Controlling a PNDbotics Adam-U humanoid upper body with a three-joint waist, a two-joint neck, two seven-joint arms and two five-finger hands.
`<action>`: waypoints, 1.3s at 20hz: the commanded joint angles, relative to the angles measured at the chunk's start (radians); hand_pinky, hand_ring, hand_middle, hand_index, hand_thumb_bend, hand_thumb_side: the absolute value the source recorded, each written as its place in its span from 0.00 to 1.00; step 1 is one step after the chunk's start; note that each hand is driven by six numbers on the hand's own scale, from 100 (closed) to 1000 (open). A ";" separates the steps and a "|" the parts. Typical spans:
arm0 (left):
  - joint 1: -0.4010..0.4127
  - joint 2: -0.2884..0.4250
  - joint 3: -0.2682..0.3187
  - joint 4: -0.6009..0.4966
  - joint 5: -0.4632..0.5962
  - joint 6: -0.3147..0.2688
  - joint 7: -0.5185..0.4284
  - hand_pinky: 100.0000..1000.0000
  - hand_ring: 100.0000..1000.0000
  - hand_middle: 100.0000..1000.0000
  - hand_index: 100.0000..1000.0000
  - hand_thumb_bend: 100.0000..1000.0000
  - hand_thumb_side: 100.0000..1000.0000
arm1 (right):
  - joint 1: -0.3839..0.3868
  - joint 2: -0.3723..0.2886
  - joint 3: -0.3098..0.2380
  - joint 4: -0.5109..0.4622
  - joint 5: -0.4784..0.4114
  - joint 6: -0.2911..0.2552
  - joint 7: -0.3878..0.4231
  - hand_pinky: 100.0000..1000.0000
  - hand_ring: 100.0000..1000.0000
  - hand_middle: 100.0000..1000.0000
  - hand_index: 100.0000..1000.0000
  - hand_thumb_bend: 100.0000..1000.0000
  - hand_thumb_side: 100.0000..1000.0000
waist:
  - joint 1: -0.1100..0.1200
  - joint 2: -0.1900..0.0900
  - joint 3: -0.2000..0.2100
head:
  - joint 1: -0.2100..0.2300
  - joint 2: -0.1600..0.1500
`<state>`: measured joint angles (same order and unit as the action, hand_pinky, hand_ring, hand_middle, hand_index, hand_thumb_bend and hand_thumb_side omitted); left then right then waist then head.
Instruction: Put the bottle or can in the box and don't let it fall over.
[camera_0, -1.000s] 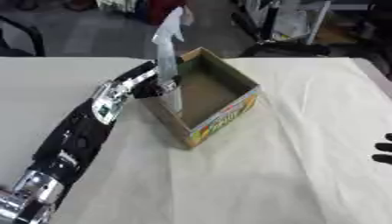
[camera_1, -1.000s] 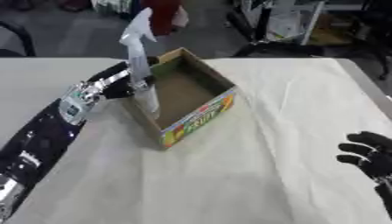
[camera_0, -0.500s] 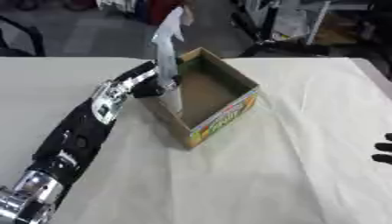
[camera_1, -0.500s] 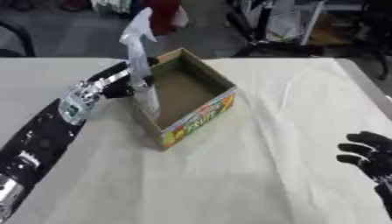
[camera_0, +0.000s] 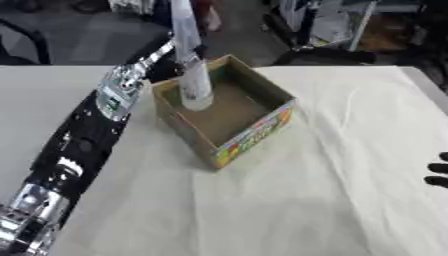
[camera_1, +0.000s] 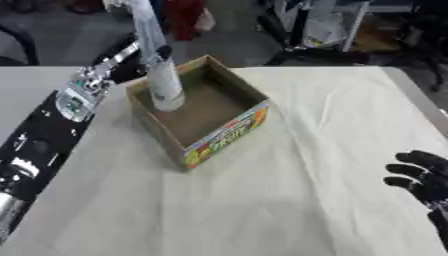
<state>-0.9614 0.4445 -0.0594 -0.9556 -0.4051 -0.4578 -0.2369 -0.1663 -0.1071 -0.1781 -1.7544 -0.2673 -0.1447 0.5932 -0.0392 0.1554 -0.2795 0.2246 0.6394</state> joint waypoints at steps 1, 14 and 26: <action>-0.029 0.035 -0.007 -0.056 0.052 0.019 0.011 0.86 1.00 0.97 1.00 0.19 1.00 | -0.008 -0.018 -0.004 -0.009 0.002 0.000 0.000 0.73 0.77 0.76 0.82 0.00 0.42 | -0.001 -0.021 -0.001 | -0.004 -0.010; -0.022 0.058 -0.024 -0.102 0.196 0.073 -0.046 0.86 1.00 0.97 1.00 0.19 1.00 | -0.008 -0.018 -0.005 -0.009 0.001 0.000 -0.002 0.73 0.77 0.76 0.82 0.00 0.41 | -0.001 -0.022 0.000 | -0.005 -0.010; 0.188 0.159 0.110 -0.161 0.358 0.158 0.031 0.75 1.00 0.95 1.00 0.34 1.00 | 0.010 -0.030 -0.031 -0.007 0.013 -0.006 -0.025 0.73 0.77 0.76 0.82 0.00 0.41 | 0.000 -0.026 0.059 | -0.050 -0.025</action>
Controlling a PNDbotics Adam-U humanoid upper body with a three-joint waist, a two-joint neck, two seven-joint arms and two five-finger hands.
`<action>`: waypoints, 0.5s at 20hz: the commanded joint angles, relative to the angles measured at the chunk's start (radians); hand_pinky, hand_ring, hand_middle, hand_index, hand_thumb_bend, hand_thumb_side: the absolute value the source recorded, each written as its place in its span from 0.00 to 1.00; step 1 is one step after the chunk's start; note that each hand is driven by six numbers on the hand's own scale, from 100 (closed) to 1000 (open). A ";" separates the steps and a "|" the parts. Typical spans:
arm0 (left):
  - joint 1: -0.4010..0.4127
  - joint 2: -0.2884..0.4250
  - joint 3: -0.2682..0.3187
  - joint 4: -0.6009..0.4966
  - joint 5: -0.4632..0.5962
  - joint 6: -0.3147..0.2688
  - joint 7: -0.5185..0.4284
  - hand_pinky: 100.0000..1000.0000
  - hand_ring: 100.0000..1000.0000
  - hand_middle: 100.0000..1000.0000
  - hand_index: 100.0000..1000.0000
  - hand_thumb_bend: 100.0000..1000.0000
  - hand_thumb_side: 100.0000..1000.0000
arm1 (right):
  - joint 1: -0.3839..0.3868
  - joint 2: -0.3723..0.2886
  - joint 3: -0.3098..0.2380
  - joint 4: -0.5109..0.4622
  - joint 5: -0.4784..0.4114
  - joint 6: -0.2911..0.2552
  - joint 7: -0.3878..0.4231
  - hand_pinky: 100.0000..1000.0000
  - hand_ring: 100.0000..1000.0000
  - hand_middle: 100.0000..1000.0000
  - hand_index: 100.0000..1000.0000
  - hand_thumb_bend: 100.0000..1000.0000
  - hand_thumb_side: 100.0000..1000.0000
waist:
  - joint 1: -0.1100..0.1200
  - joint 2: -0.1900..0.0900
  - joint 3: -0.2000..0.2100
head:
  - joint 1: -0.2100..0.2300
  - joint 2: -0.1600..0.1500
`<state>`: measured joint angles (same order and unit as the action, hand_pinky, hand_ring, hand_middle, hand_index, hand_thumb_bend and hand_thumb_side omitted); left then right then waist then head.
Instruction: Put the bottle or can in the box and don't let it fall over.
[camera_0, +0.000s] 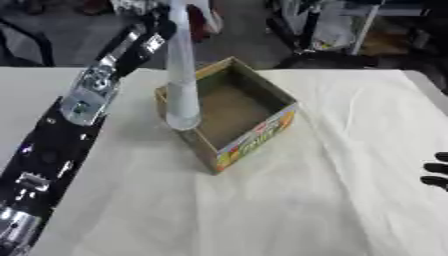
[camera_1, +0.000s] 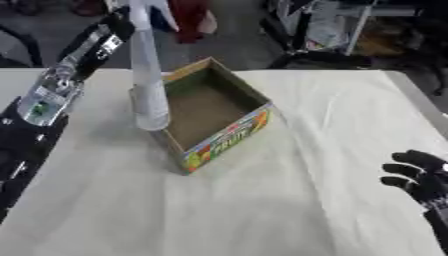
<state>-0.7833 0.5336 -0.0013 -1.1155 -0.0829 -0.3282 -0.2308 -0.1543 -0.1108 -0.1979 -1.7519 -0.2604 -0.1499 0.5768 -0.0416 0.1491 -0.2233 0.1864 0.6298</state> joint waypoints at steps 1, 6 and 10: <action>0.034 0.092 0.075 0.013 0.051 0.043 0.039 0.75 1.00 0.95 1.00 0.40 0.99 | 0.001 -0.028 -0.014 -0.008 0.008 -0.002 -0.010 0.73 0.77 0.76 0.82 0.00 0.41 | 0.003 -0.022 0.011 | -0.016 -0.016; 0.152 0.199 0.195 -0.001 0.125 0.099 0.113 0.74 1.00 0.94 1.00 0.46 0.98 | 0.014 -0.035 -0.029 -0.006 0.019 -0.010 -0.022 0.73 0.77 0.76 0.82 0.00 0.41 | 0.005 -0.021 0.038 | -0.026 -0.021; 0.247 0.222 0.271 -0.056 0.184 0.113 0.171 0.74 1.00 0.94 1.00 0.46 0.98 | 0.016 -0.040 -0.040 -0.006 0.027 -0.014 -0.032 0.73 0.77 0.76 0.82 0.00 0.41 | 0.013 -0.019 0.054 | -0.034 -0.025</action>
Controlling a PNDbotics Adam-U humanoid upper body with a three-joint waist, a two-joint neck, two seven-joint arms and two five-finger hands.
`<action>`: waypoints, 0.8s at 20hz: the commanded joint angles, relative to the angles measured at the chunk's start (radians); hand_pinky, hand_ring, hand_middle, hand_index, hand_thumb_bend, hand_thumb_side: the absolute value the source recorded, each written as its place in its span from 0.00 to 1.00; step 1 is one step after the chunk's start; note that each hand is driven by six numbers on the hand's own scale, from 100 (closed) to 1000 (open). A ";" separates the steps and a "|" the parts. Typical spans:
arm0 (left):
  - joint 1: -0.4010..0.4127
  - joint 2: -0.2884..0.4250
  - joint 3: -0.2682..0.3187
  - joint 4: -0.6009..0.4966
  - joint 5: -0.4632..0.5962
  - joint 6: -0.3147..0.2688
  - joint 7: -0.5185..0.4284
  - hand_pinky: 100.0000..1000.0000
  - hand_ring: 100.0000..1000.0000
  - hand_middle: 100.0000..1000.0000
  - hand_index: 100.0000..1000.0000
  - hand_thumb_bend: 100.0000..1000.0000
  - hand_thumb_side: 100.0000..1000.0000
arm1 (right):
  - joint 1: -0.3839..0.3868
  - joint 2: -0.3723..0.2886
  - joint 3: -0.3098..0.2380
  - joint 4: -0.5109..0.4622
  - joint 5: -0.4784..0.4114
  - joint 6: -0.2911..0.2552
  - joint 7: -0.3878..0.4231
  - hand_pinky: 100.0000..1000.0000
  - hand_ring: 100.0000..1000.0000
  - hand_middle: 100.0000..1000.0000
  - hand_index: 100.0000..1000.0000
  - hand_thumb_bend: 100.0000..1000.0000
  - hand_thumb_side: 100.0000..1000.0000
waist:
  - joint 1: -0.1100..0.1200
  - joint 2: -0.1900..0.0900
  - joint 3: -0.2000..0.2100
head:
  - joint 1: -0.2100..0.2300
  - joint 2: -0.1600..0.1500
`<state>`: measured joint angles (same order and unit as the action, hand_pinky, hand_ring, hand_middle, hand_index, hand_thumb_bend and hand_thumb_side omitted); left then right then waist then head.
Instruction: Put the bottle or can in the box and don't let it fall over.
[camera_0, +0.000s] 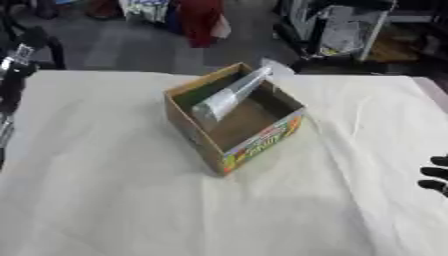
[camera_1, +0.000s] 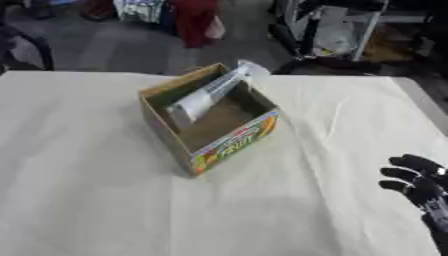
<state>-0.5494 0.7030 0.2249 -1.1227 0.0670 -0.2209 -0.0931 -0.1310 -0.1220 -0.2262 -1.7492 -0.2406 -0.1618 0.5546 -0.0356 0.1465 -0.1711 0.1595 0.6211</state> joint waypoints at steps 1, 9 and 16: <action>0.037 0.050 0.051 -0.069 0.049 0.001 0.044 0.74 1.00 0.94 1.00 0.45 0.96 | -0.006 -0.031 -0.015 -0.010 0.009 -0.002 -0.013 0.73 0.77 0.76 0.82 0.00 0.41 | 0.008 -0.017 0.009 | -0.011 -0.017; 0.464 -0.098 0.133 -0.504 0.358 -0.082 0.054 0.73 1.00 0.93 1.00 0.46 0.89 | 0.007 -0.041 -0.026 -0.009 0.020 -0.003 -0.026 0.73 0.77 0.76 0.82 0.00 0.41 | 0.017 -0.031 0.037 | -0.011 -0.007; 0.535 -0.309 0.158 -0.721 0.296 0.020 -0.051 0.72 1.00 0.91 1.00 0.41 0.91 | 0.033 -0.051 -0.038 -0.002 0.028 -0.011 -0.037 0.73 0.77 0.76 0.81 0.00 0.41 | 0.015 -0.052 0.066 | -0.016 0.015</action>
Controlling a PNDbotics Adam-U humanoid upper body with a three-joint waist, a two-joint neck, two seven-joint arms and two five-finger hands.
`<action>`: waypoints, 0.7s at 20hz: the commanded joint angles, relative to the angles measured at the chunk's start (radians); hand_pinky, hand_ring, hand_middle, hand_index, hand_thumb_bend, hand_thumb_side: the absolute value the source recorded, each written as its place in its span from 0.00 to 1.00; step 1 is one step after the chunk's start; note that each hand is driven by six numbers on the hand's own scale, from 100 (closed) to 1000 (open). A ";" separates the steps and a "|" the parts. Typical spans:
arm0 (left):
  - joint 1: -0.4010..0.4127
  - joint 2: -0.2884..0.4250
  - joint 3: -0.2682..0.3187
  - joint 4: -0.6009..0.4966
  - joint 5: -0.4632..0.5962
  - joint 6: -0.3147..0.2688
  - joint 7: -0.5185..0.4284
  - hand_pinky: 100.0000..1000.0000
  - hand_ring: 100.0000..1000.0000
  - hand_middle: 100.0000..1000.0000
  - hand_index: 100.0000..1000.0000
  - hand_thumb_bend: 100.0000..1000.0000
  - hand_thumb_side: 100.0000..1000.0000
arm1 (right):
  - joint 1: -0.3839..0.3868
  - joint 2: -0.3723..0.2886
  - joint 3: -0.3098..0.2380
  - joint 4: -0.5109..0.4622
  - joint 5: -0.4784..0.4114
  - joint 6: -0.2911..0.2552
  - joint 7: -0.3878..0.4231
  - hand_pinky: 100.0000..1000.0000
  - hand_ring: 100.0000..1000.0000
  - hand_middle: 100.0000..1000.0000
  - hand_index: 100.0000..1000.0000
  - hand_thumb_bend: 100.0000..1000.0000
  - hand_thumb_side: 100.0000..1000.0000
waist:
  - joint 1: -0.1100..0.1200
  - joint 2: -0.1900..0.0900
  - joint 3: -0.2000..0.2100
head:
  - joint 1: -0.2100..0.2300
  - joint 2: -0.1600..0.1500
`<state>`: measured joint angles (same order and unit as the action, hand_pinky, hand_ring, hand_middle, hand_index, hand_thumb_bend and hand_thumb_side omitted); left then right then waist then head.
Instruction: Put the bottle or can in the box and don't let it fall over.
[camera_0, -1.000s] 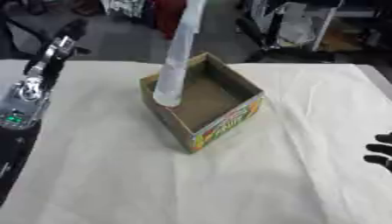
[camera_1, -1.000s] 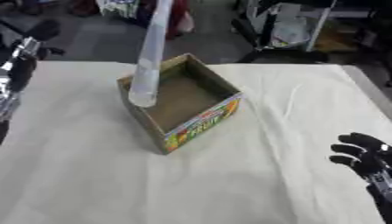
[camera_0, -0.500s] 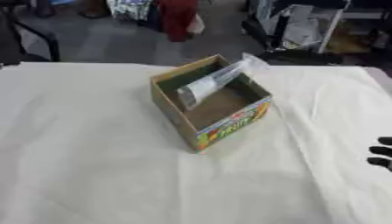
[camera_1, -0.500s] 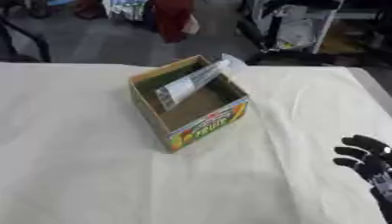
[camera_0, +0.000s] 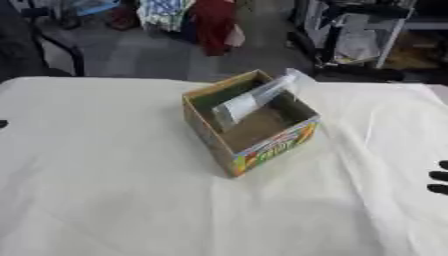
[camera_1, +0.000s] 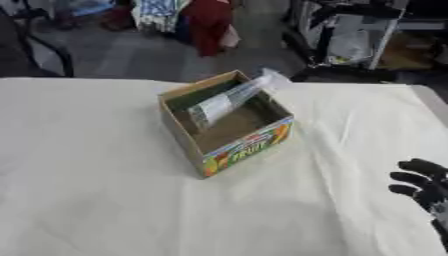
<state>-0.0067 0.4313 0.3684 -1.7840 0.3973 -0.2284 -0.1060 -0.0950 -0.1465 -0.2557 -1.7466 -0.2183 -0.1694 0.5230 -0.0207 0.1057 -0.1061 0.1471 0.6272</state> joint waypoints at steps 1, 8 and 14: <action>-0.012 -0.060 0.012 -0.065 -0.053 0.042 -0.058 0.72 1.00 0.90 1.00 0.42 0.93 | -0.001 -0.026 -0.010 -0.003 0.006 -0.005 -0.006 0.73 0.77 0.76 0.81 0.00 0.41 | -0.001 -0.012 0.004 | -0.002 0.013; -0.023 -0.148 -0.014 -0.063 -0.133 0.090 -0.177 0.72 1.00 0.89 1.00 0.39 0.98 | 0.007 -0.023 -0.021 0.005 0.011 -0.010 -0.014 0.73 0.77 0.76 0.81 0.00 0.41 | -0.006 -0.010 0.015 | 0.012 0.040; -0.033 -0.175 -0.030 -0.050 -0.145 0.100 -0.220 0.72 1.00 0.88 1.00 0.41 1.00 | 0.010 -0.026 -0.032 0.005 0.012 -0.013 -0.026 0.73 0.77 0.76 0.81 0.00 0.41 | -0.008 -0.012 0.016 | 0.013 0.059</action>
<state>-0.0281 0.2479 0.3419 -1.8270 0.2545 -0.1285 -0.3152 -0.0783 -0.1468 -0.2779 -1.7305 -0.2099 -0.1810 0.5018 -0.0290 0.1058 -0.0908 0.1578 0.6799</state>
